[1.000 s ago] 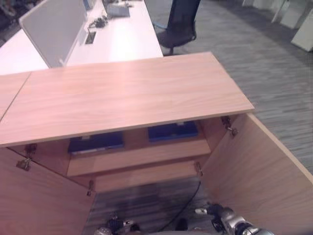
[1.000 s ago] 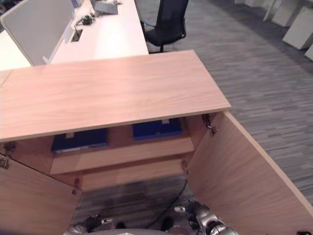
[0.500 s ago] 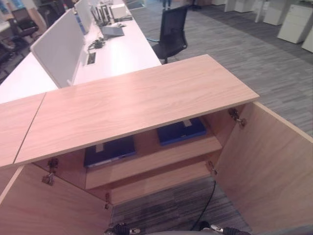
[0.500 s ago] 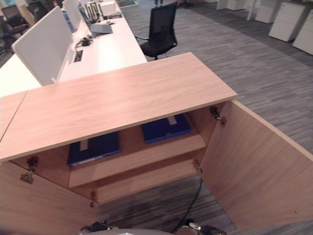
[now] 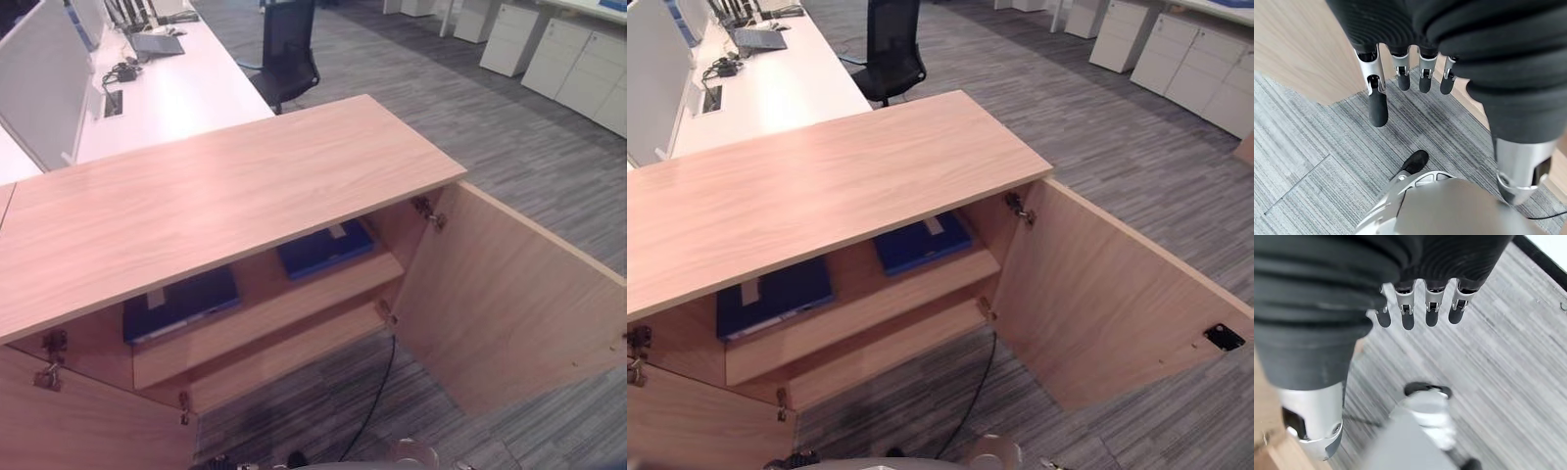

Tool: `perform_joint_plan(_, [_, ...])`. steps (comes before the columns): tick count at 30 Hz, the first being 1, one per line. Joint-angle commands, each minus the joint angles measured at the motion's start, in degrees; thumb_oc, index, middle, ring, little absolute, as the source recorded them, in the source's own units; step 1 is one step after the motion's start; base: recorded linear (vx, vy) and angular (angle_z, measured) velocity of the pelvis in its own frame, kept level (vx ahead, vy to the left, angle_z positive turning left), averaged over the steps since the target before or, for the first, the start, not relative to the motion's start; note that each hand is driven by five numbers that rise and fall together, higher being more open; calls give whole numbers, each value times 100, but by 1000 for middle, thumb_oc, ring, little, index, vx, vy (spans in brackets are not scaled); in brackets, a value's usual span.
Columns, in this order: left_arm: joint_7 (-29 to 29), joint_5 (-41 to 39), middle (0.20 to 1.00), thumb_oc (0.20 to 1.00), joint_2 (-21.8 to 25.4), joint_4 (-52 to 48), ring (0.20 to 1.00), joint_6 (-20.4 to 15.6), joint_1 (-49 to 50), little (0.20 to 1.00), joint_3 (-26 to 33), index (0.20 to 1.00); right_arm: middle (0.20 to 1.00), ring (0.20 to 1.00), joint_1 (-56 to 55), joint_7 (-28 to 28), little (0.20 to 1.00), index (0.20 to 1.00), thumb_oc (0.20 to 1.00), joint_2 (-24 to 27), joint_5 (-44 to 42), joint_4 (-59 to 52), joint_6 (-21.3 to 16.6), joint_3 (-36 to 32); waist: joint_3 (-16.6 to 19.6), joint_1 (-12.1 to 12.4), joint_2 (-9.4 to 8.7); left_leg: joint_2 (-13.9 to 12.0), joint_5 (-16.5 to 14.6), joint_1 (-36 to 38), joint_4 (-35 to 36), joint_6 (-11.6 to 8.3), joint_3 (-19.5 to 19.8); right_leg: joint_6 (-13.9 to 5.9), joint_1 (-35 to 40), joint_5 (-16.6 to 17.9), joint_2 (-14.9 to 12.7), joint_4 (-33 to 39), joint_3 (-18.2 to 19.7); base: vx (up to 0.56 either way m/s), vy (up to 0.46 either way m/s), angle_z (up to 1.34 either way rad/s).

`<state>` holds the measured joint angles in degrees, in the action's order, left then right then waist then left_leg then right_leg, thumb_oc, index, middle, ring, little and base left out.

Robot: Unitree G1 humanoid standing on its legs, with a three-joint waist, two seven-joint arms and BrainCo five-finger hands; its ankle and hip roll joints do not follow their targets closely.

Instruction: Put the empty folder in the office cabinet

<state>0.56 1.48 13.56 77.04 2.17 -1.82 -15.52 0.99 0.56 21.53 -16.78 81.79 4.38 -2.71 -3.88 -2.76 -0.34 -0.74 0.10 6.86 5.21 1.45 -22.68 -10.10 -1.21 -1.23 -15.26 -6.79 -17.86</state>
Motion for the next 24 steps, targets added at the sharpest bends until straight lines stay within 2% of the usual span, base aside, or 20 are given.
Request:
perform_joint_plan(1, [-80, 3, 1000, 1000, -40, 292, 1000, -48, -282, 1000, 72, 1000, 1000, 1000, 218, -11, 1000, 1000, 1000, 316, -55, 692, 36, -81, 250, -86, -149, 149, -516, -187, -35, 118, 566, 67, 0, 311, 475, 660, 274, 67, -122, -45])
perform_joint_plan(5, [-135, 65, 1000, 1000, -60, 194, 1000, -68, -304, 1000, -78, 1000, 1000, 1000, 160, -14, 1000, 1000, 1000, 633, -64, 792, 10, -210, 332, -170, -207, 6, -471, -204, -21, 14, 522, 97, 113, 349, 659, 1018, 316, 28, -111, -29])
perform_joint_plan(7, [-135, 65, 1000, 1000, -61, 194, 1000, -68, -303, 1000, -79, 1000, 1000, 1000, 160, -13, 1000, 1000, 1000, 634, -64, 793, 9, -211, 333, -169, -205, 5, -471, -204, -21, 13, 522, 97, 115, 352, 660, 1022, 316, 13, -44, -10])
perform_joint_plan(11, [-149, 119, 1000, 1000, -56, 75, 1000, -58, -396, 1000, -221, 1000, 1000, 1000, 220, -28, 1000, 1000, 1000, 1036, -23, 839, -2, -274, 399, -223, -262, -123, -429, -224, -21, -93, 535, 156, 187, 307, 798, 1176, 348, 19, -82, -3])
perform_joint_plan(14, [-152, 128, 1000, 1000, -54, 74, 1000, -55, -401, 1000, -223, 1000, 1000, 1000, 249, -49, 1000, 1000, 1000, 1144, -34, 820, -16, -315, 407, -227, -261, -140, -425, -227, -21, -107, 531, 165, 190, 285, 812, 1179, 347, 7, -42, -3])
perform_joint_plan(18, [-138, 166, 1000, 1000, -25, 140, 1000, -34, -423, 1000, -240, 1000, 1000, 1000, 599, -179, 1000, 1000, 1000, 1955, -188, 738, -101, -650, 443, -228, -275, -200, -410, -214, -21, -167, 518, 190, 203, 235, 882, 1179, 361, -2, -44, -1])
perform_joint_plan(24, [-161, 169, 1000, 1000, 0, 275, 1000, -40, -421, 1000, -258, 1000, 1000, 1000, 919, -213, 1000, 1000, 1000, 2549, -70, 563, -172, -651, 475, -208, -279, -229, -405, -179, -21, -202, 507, 203, 247, 197, 904, 1179, 345, 0, 0, 0])
